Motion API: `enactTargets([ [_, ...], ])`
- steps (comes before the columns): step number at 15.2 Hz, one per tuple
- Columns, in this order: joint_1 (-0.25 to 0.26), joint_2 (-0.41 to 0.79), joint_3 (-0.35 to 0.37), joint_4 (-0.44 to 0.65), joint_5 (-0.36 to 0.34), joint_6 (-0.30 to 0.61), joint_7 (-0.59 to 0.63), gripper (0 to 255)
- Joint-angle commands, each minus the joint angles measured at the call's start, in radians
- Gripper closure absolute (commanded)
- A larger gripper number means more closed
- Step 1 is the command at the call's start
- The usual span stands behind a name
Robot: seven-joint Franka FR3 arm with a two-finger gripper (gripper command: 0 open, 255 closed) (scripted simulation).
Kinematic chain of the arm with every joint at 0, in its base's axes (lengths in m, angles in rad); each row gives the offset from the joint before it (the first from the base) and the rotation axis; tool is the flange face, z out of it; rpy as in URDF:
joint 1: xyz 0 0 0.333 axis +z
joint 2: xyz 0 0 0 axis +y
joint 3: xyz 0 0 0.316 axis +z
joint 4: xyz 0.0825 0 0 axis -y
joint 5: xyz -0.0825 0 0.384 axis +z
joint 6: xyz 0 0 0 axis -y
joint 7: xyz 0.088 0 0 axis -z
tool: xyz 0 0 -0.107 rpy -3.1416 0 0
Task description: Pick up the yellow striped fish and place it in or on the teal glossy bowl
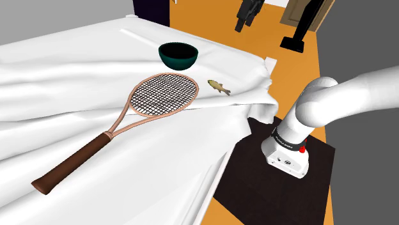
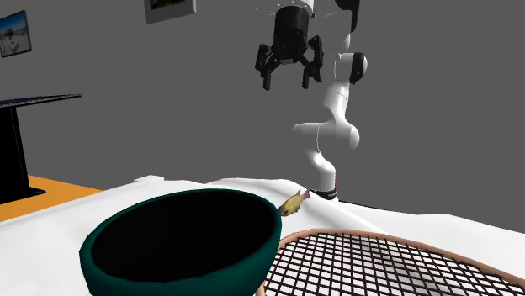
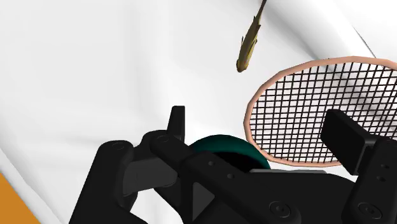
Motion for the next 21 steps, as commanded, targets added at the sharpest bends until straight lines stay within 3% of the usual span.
enactTargets([
  [1, 0.0, 0.0, 0.0, 0.0, 0.0, 0.0, 0.0, 0],
  [12, 0.014, 0.111, 0.041, -0.268, 0.054, 0.299, 0.062, 0],
  [17, 0.024, 0.217, 0.063, -0.351, 0.082, 0.453, 0.087, 0],
  [21, 0.027, 0.256, 0.069, -0.385, 0.089, 0.522, 0.09, 0],
])
